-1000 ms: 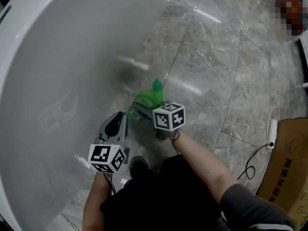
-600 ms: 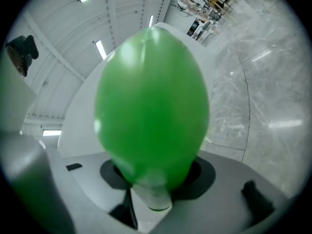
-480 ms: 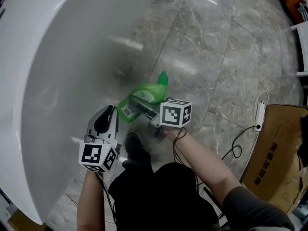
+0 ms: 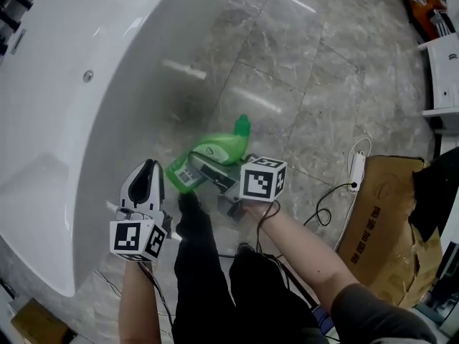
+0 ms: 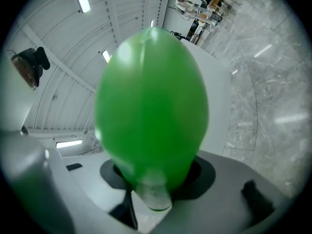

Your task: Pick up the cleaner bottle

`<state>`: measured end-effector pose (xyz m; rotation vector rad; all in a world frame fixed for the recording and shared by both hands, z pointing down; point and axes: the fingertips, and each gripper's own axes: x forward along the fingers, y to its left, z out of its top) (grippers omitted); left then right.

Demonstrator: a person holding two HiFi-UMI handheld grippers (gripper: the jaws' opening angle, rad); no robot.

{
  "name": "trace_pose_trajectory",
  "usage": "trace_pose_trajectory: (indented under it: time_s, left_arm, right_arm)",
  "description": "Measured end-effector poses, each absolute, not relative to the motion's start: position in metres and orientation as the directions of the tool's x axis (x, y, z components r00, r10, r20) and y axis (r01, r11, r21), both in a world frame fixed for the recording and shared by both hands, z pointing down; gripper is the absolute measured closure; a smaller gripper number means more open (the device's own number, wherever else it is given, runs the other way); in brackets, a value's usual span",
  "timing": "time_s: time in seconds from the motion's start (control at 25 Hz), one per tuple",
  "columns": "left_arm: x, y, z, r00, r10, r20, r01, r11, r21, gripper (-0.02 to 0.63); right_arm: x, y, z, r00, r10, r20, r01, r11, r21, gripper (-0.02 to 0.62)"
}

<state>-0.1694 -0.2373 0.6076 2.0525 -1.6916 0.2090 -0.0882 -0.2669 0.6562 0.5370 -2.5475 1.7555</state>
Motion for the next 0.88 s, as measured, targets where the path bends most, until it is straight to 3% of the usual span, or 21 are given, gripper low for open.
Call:
trace_pose_trajectory:
  time_s: [0.44,0.88]
  left_arm:
    - [-0.114,-0.187,0.437,0.183,-0.915,0.359,-0.966,-0.099,0.240,0.555]
    - [-0.062,-0.068,0.325,0.125,-0.932,0.341,-0.976,-0.053,0.213,0.555]
  right_arm:
    - [-0.021,-0.223,0.475,-0.944,-0.293,0.150,-0.243,0.310,-0.919,0.400]
    - [0.051,-0.124,0.380,-0.938,-0.313,0.150,-0.235,0.254,-0.938,0.400]
